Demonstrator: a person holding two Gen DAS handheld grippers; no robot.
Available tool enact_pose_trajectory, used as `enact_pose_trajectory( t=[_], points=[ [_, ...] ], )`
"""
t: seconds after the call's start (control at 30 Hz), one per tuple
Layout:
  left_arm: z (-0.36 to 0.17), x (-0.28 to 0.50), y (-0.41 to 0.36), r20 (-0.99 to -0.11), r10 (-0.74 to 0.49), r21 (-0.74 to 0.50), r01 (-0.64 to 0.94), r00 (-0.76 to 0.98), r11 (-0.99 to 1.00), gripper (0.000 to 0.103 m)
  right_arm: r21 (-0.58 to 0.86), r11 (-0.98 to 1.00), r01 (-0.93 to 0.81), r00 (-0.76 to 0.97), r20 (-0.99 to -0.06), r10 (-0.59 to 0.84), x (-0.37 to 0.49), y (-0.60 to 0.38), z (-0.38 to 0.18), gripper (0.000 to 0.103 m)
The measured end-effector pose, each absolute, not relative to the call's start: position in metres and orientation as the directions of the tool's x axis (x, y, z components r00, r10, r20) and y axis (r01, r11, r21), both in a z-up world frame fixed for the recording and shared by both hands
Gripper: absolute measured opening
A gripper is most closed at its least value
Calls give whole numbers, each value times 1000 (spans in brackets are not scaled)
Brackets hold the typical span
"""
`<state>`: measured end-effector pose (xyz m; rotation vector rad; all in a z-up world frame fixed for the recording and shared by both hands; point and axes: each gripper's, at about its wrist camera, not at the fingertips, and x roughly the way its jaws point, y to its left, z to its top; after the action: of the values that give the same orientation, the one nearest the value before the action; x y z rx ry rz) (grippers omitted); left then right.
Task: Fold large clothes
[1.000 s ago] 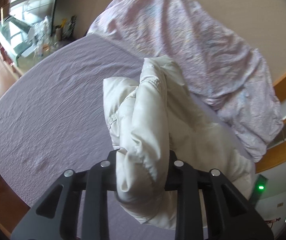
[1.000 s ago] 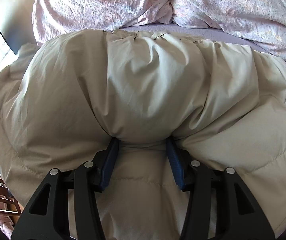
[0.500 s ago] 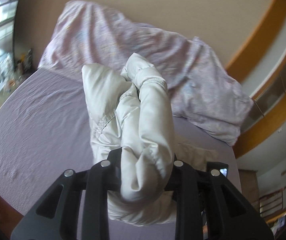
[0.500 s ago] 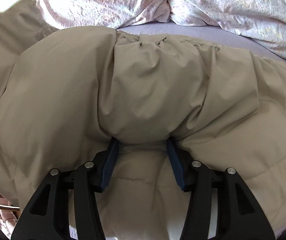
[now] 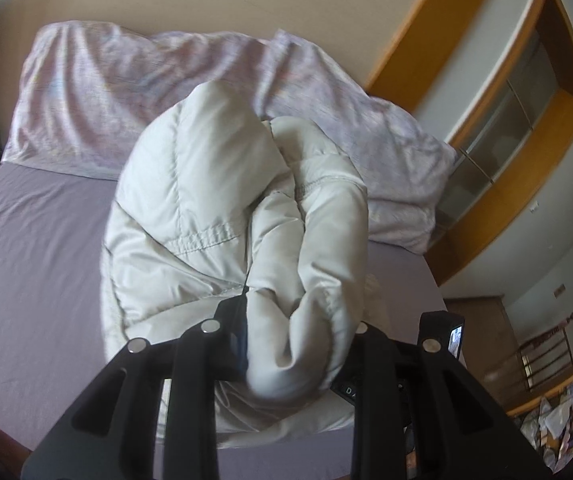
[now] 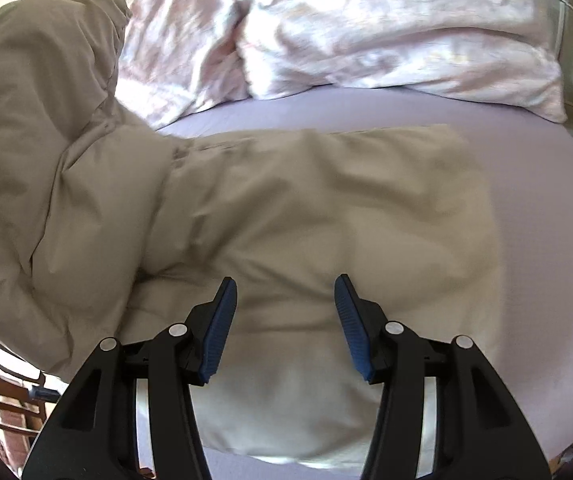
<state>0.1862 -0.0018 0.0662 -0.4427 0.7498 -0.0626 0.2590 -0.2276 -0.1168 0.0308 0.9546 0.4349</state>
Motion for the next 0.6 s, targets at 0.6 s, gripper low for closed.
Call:
enact_pose_trajectory(
  t=[0.6],
  points=[
    [13, 241, -166, -759, -339, -343, 101, 556, 934, 26, 284, 954, -93, 564, -775, 286, 263, -371, -127, 56]
  ],
)
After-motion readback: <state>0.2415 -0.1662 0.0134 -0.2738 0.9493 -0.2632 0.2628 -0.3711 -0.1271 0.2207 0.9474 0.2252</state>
